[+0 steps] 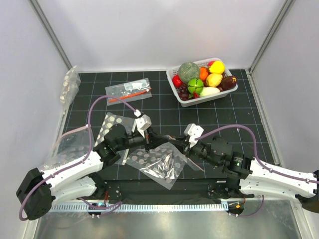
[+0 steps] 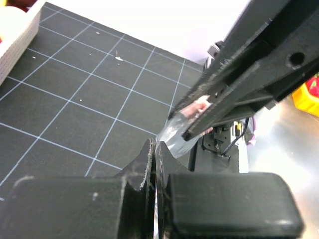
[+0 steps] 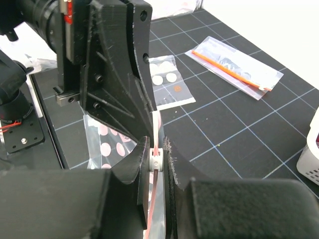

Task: Place the food in the zip-top bag and seal the zipper
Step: Open the zipper of the food storage bag at the center of the board.

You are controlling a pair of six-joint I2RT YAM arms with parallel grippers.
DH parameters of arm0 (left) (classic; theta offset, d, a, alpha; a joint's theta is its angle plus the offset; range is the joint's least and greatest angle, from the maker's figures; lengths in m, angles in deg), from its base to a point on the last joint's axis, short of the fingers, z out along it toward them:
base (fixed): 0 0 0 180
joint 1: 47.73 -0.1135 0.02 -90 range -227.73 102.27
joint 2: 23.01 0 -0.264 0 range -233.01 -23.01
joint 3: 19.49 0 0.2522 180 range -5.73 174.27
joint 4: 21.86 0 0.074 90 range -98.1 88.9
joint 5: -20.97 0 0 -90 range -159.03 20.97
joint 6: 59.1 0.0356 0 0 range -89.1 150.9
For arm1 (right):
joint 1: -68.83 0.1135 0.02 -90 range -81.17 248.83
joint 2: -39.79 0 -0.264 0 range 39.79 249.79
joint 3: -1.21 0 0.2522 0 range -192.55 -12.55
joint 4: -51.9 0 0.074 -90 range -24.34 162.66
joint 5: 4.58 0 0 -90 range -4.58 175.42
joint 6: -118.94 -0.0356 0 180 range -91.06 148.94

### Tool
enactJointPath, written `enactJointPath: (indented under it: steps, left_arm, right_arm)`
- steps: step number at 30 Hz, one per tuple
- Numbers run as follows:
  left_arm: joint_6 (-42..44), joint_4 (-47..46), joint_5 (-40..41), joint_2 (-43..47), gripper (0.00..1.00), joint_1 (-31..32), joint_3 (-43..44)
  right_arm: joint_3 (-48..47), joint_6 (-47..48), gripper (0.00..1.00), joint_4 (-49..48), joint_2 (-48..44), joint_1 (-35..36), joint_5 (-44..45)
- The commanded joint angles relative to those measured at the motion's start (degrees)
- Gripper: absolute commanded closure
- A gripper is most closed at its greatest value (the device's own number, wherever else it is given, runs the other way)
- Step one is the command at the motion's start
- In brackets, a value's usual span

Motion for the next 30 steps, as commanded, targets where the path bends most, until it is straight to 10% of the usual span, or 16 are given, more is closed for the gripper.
enactJointPath:
  steps: [1,30]
  left_arm:
    - [4.8,2.3,0.7,-0.3,1.00,1.9,2.6]
    - [14.6,18.8,12.8,-9.7,1.00,11.8,11.8]
  right_arm:
    - [-2.2,-0.8,0.99,-2.9,-0.7,0.3,0.4]
    - [-0.7,-1.3,0.99,-2.7,-6.9,0.3,1.2]
